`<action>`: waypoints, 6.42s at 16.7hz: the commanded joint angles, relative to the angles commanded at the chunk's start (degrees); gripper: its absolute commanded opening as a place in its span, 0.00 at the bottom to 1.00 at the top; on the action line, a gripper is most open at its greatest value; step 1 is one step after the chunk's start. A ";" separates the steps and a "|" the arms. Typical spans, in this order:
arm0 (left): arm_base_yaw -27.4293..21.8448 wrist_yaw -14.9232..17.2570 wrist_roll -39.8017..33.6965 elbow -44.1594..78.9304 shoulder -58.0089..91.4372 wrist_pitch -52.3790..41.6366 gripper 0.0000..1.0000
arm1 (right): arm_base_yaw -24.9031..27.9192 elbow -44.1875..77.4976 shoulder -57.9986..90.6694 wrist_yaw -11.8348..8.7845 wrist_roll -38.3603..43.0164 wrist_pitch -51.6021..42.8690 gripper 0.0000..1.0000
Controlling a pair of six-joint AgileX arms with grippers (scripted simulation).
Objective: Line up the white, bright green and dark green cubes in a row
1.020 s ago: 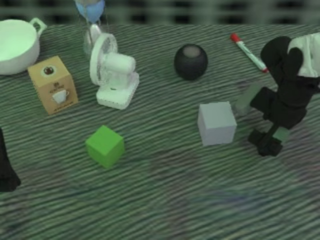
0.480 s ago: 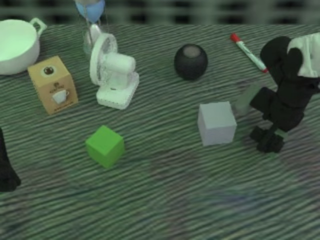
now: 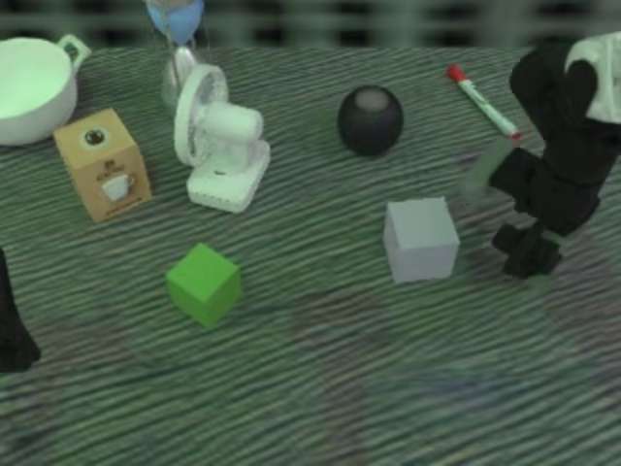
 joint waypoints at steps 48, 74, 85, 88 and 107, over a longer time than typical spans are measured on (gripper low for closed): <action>0.00 0.00 0.00 0.00 0.00 0.00 1.00 | 24.46 -16.51 -8.83 -0.21 -14.34 7.60 0.68; 0.00 0.00 0.00 0.00 0.00 0.00 1.00 | 24.54 -8.01 -15.02 -0.25 -14.73 -7.26 1.00; -7.46 0.07 3.87 27.08 32.41 -18.61 1.00 | 11.89 -28.28 -45.43 -2.63 -2.52 11.36 1.00; -11.04 0.05 5.80 39.92 51.90 -28.22 1.00 | 5.34 -40.41 -62.62 -3.11 5.21 20.23 1.00; -24.41 0.10 12.93 88.38 116.63 -61.75 1.00 | -14.36 -83.81 -121.09 0.73 35.71 51.75 1.00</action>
